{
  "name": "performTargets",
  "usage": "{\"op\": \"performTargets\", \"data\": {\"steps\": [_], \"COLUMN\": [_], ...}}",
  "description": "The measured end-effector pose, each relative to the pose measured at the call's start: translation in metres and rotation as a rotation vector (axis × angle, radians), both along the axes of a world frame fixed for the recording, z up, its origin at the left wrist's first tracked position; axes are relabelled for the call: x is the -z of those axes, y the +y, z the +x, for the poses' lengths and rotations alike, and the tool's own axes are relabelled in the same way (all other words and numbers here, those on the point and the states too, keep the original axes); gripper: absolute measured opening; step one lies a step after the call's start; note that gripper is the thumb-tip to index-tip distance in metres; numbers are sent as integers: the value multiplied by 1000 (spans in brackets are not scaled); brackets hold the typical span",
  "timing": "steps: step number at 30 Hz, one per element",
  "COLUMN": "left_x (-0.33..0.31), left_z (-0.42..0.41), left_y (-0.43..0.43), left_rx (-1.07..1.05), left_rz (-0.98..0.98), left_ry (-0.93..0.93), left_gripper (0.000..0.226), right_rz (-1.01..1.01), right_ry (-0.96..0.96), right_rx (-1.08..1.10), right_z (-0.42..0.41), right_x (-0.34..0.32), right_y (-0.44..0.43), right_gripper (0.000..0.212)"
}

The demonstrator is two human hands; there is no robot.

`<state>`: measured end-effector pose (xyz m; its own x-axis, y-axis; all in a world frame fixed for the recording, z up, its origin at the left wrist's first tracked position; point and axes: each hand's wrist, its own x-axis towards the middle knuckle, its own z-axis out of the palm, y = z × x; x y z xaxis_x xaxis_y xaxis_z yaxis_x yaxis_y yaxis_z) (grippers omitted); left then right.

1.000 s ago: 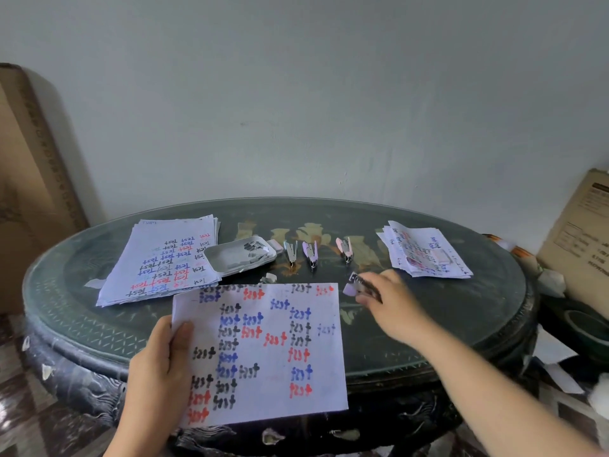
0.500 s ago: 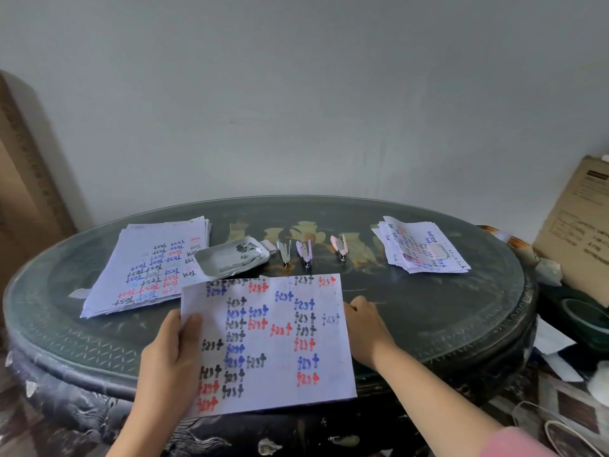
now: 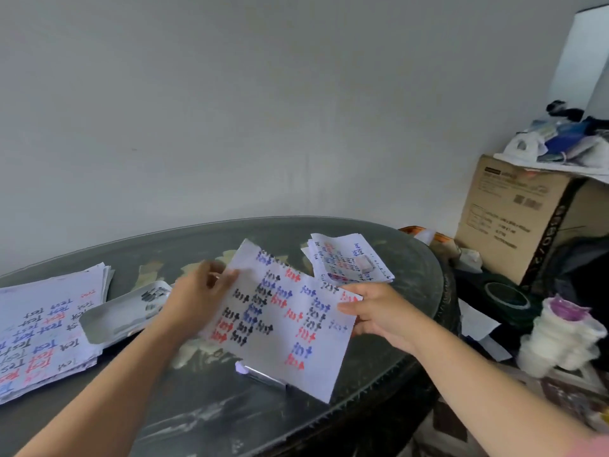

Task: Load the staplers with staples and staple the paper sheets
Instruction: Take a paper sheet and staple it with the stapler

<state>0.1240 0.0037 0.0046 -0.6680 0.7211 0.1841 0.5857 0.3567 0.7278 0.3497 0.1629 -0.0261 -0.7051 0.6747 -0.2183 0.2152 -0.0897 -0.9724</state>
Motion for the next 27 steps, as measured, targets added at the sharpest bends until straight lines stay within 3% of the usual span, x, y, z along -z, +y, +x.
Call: {"op": "performTargets", "data": {"steps": [2, 5, 7, 8, 11, 12, 15, 17, 20, 23, 27], "left_x": [-1, 8, 22, 29, 53, 58, 70, 72, 70, 73, 74], "left_z": [-8, -8, 2, 8, 8, 3, -19, -32, -43, -45, -35], "left_y": [40, 94, 125, 138, 180, 191, 217, 229, 243, 253, 264], "left_rx": [-49, -7, 108, 141, 91, 47, -33, -44, -24, -9, 8], "left_rz": [95, 108, 32, 27, 89, 107, 120, 88, 63, 49, 29], "left_ry": [-110, -535, -851, -922, -871, -821, -742, -709, -665, -623, -584], "left_gripper": [35, 48, 43, 34, 21, 21, 23, 29, 35, 37, 34], "right_rz": [-96, -198, -233, -251, -184, -46, 650, 866, 961, 1059, 890], "right_ry": [114, 236, 265, 275, 151, 26, -494, -651, -734, -713, -581], "right_rx": [162, 310, 367, 375, 397, 455, 507, 408, 294, 307, 513], "right_z": [5, 1, -8, -12, -26, -30, -38, -45, -58, -67, -59], "right_x": [7, 19, 27, 31, 37, 41, 55, 65, 77, 84, 83], "right_y": [22, 53, 71, 80, 107, 121, 167, 186, 202, 207, 219], "right_gripper": [27, 19, 18, 17, 12, 20, 33, 29, 46, 34, 33]}}
